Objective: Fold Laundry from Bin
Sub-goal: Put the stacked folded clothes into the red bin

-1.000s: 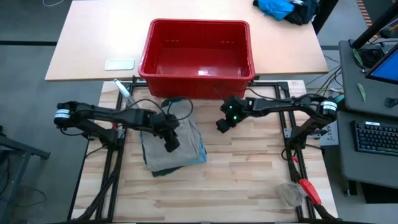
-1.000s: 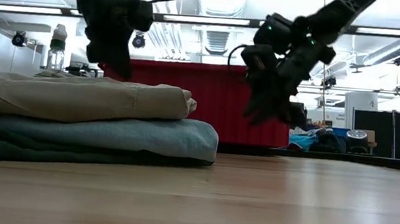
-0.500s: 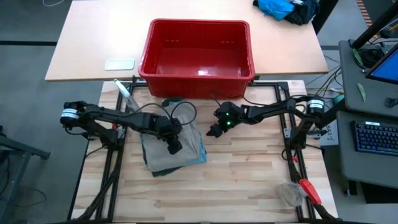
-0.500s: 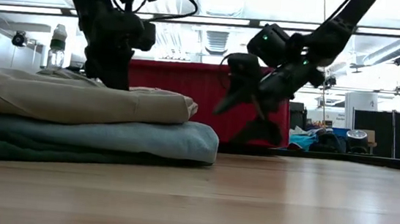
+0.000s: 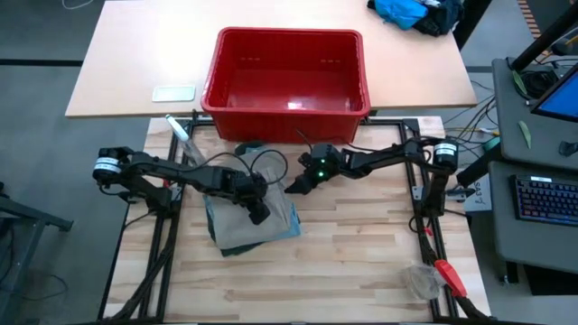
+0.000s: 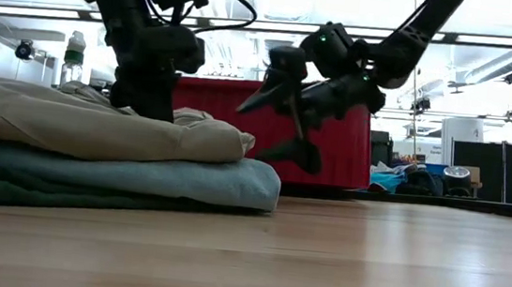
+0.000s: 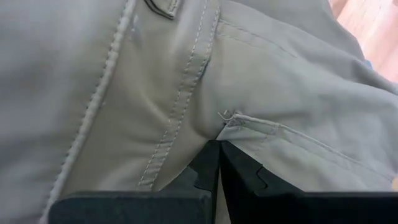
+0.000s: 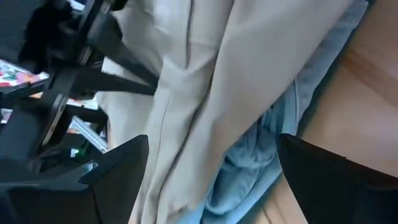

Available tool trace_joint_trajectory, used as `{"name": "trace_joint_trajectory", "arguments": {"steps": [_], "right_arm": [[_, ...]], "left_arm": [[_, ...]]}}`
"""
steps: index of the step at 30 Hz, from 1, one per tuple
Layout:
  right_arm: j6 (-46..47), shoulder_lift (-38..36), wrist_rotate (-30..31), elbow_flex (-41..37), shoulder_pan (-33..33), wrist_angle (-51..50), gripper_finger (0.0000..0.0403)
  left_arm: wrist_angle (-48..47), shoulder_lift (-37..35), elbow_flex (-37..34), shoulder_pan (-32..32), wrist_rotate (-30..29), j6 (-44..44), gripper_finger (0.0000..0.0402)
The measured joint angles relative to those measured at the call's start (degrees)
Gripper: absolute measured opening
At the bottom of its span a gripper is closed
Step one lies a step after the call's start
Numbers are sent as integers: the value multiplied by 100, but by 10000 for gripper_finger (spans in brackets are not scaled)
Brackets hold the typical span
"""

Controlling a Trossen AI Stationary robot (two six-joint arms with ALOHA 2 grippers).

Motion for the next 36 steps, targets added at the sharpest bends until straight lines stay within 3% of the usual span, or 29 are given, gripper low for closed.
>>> {"name": "trace_joint_trajectory", "arguments": {"steps": [8, 16, 23, 28, 36], "right_arm": [[-385, 687, -24, 843, 4, -876, 345], [-455, 1249, -797, 1574, 2, -949, 345], [-477, 1177, -858, 1575, 6, -811, 345], [-492, 1115, -901, 1454, 2, -742, 345], [-371, 1098, -926, 1098, -111, -647, 345]], "left_arm": [[2, 0, 0, 0, -7, -148, 0], [-7, 0, 0, -2, -6, -234, 0], [-7, -10, -1, -20, -2, -470, 0], [-72, -206, 240, -65, 587, -503, 0], [-154, -370, 862, -99, 266, 214, 0]]}}
